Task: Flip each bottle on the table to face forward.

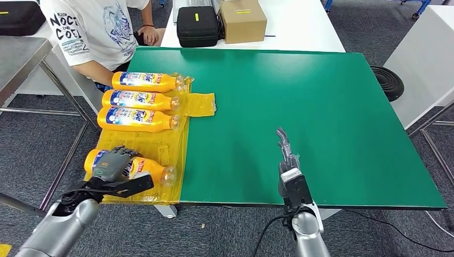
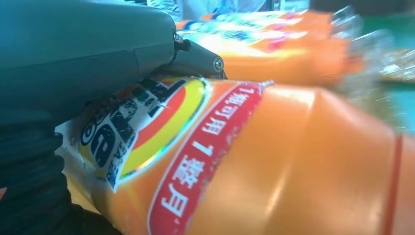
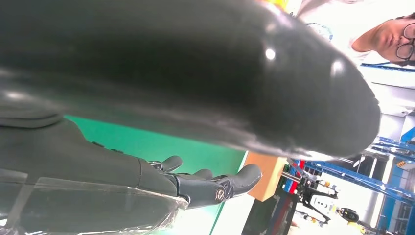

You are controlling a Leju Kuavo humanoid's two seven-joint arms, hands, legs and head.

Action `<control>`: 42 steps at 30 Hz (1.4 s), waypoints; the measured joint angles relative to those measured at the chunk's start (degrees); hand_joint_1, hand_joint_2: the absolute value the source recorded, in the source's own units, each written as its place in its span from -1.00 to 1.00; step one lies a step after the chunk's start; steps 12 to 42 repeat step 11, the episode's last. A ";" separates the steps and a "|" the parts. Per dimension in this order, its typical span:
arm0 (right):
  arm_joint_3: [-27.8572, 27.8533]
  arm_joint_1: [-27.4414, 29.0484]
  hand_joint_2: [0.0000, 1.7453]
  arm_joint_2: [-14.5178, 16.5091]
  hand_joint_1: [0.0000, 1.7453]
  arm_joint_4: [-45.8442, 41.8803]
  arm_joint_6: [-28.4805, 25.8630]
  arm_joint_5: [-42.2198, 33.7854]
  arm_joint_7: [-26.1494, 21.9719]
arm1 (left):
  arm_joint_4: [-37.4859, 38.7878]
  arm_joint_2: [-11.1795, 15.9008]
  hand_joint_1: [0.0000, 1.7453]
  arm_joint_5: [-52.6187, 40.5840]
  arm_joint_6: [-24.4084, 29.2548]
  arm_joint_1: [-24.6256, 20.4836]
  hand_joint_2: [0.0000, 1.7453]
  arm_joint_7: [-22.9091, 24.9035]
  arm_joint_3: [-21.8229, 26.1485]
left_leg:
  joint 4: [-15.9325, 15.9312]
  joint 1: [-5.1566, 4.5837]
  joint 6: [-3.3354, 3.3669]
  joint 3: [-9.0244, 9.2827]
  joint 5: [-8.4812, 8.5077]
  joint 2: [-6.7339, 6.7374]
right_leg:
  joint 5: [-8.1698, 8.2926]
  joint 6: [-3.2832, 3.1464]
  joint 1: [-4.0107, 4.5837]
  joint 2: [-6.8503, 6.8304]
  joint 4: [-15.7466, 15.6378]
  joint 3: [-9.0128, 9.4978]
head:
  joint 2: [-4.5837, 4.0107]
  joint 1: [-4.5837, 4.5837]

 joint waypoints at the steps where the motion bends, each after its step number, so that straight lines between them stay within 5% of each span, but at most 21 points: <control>1: -0.01 0.01 -1.00 0.12 -1.00 0.00 -0.07 0.08 0.00 | -0.10 -1.36 1.00 -0.67 0.44 0.32 1.00 0.15 0.49 | 0.00 -0.02 0.01 0.03 -0.01 -0.08 | -0.03 0.04 -0.02 -0.07 0.00 0.05 | 0.00 0.00; 11: -0.30 0.03 -1.00 0.74 -1.00 0.00 -0.19 0.31 0.00 | -0.02 -8.72 1.00 -4.98 0.19 0.76 1.00 0.85 3.94 | 0.00 -0.03 0.09 0.12 0.03 -0.22 | -0.02 0.08 -0.01 -0.19 -0.01 0.18 | 0.00 -0.02; 42: -0.30 0.03 -1.00 0.74 -1.00 0.00 -0.19 0.31 0.00 | -0.02 -8.72 1.00 -4.98 0.19 0.76 1.00 0.85 3.94 | 0.00 -0.03 0.09 0.12 0.03 -0.22 | -0.02 0.08 -0.01 -0.19 -0.01 0.18 | 0.00 -0.02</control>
